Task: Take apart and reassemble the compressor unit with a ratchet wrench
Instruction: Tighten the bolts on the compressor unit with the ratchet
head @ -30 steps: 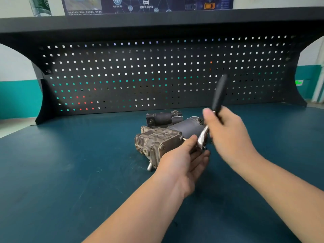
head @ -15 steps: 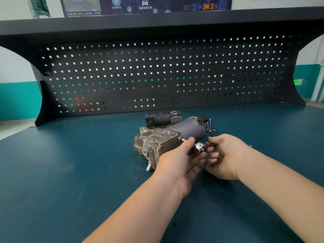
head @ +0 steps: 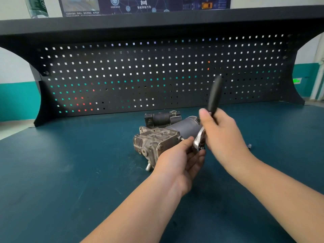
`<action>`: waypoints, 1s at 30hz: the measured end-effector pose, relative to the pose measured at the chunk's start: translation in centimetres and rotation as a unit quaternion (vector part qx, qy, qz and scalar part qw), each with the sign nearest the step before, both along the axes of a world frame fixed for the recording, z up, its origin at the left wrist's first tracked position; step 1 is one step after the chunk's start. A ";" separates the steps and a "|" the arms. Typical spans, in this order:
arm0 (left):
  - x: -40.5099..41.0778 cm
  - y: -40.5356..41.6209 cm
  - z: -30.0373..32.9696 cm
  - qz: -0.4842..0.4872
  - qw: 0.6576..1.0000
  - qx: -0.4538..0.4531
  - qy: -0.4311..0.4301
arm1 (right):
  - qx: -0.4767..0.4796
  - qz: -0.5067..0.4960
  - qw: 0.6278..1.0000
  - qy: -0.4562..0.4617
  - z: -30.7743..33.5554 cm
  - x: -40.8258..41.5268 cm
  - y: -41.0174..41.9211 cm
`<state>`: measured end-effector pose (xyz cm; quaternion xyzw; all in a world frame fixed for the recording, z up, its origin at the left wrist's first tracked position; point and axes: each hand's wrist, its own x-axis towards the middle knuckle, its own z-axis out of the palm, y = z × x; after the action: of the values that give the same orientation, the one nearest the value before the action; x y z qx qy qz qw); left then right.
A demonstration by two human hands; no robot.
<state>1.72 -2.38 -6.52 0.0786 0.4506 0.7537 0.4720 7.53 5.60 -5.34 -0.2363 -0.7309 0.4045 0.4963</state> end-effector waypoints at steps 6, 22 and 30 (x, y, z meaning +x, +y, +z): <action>-0.1 0.3 -0.3 0.006 1.000 -0.001 -0.002 | -0.572 0.145 0.803 0.085 -0.9 0.0 1.5; -0.1 0.3 -0.1 -0.004 1.000 0.010 -0.013 | -0.028 0.013 0.999 0.012 0.3 0.1 0.1; 0.0 0.3 -0.4 -0.002 1.000 0.009 -0.029 | -0.449 0.118 0.882 0.076 -0.5 -0.3 1.8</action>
<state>1.74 -2.07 -6.90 0.0624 0.4299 0.7586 0.4857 7.26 7.36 -5.84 -0.3145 -0.4530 0.7617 0.3400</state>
